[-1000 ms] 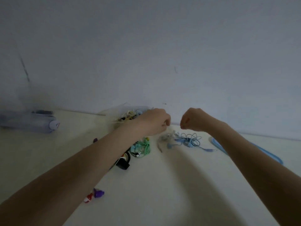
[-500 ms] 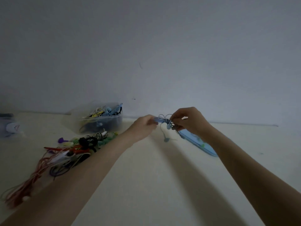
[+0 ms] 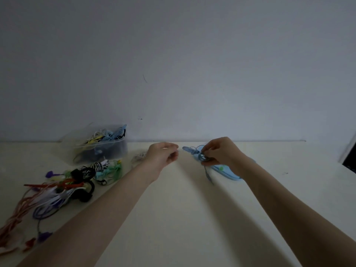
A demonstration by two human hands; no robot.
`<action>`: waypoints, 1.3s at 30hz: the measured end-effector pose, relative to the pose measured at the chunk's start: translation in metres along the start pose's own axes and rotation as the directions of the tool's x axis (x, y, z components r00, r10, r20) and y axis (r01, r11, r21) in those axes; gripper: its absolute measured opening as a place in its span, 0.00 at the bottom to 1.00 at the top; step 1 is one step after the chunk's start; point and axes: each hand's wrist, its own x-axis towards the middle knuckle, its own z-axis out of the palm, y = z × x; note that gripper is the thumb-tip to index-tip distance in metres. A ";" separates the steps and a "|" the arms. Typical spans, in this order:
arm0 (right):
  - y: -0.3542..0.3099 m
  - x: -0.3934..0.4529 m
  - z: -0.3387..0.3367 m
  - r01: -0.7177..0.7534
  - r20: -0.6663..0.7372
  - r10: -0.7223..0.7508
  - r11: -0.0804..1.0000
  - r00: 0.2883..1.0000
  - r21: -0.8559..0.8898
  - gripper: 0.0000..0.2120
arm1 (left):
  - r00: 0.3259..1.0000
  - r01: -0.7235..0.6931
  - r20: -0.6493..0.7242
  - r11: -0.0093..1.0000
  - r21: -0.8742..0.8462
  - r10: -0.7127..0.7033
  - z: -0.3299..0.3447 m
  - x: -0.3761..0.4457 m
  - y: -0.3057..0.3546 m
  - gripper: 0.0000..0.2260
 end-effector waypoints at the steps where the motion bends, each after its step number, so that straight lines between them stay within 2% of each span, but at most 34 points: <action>1: 0.002 0.001 0.002 0.005 0.030 -0.003 0.998 1.000 -0.060 0.10 | 0.998 -0.042 -0.039 0.998 0.050 0.044 -0.001 0.002 -0.001 0.04; 4: 0.000 0.001 0.004 0.090 0.185 -0.030 0.941 0.982 -0.326 0.02 | 0.987 -0.147 -0.044 0.976 0.163 0.156 0.000 0.005 -0.001 0.04; 5: -0.003 0.003 0.002 0.134 0.213 -0.049 0.902 0.976 -0.409 0.03 | 0.985 -0.166 -0.025 0.969 0.185 0.173 0.001 0.005 -0.001 0.05; 8: -0.013 0.012 -0.009 0.210 0.126 -0.168 0.801 0.978 -0.561 0.04 | 0.977 -0.212 0.048 0.940 0.268 0.207 0.007 0.005 -0.001 0.06; 10: -0.015 0.018 -0.017 0.215 0.037 -0.249 0.741 0.968 -0.636 0.06 | 0.977 -0.211 0.073 0.933 0.290 0.198 0.014 0.005 -0.003 0.04; 12: -0.012 0.022 -0.021 0.195 0.007 -0.261 0.703 0.965 -0.683 0.08 | 0.981 -0.187 0.086 0.959 0.212 0.172 0.020 0.004 -0.004 0.02; 15: -0.002 0.026 -0.018 0.179 0.045 -0.217 0.651 0.975 -0.738 0.08 | 0.991 -0.104 0.087 0.993 0.064 0.099 0.024 0.003 -0.005 0.06; 20: 0.011 0.031 -0.012 0.104 0.017 -0.155 0.571 0.988 -0.814 0.09 | 0.990 -0.092 0.113 0.991 0.100 0.081 0.017 0.003 -0.012 0.07; 24: 0.015 0.032 -0.012 0.056 -0.040 -0.162 0.547 0.986 -0.835 0.10 | 0.990 -0.098 0.113 0.993 0.073 0.089 0.014 0.006 -0.019 0.04; 28: 0.015 0.034 -0.013 0.043 -0.056 -0.176 0.516 0.983 -0.856 0.11 | 0.990 -0.118 0.087 0.985 0.125 0.108 0.015 0.009 -0.026 0.03; 31: 0.011 0.037 -0.012 0.126 -0.046 -0.267 0.590 0.963 -0.797 0.08 | 0.990 -0.138 0.054 0.975 0.175 0.130 0.015 0.012 -0.027 0.03; 34: 0.007 0.031 -0.001 0.267 -0.047 -0.352 0.784 0.935 -0.560 0.04 | 0.984 -0.178 0.046 0.959 0.221 0.172 0.015 0.014 -0.028 0.03; 36: 0.009 0.024 0.013 0.276 -0.074 -0.324 0.887 0.943 -0.371 0.02 | 0.978 -0.208 0.043 0.955 0.211 0.203 0.015 0.013 -0.028 0.04; 39: 0.018 0.018 0.027 0.222 -0.116 -0.226 0.974 0.967 -0.049 0.07 | 0.973 -0.231 0.057 0.953 0.196 0.224 0.012 0.013 -0.029 0.04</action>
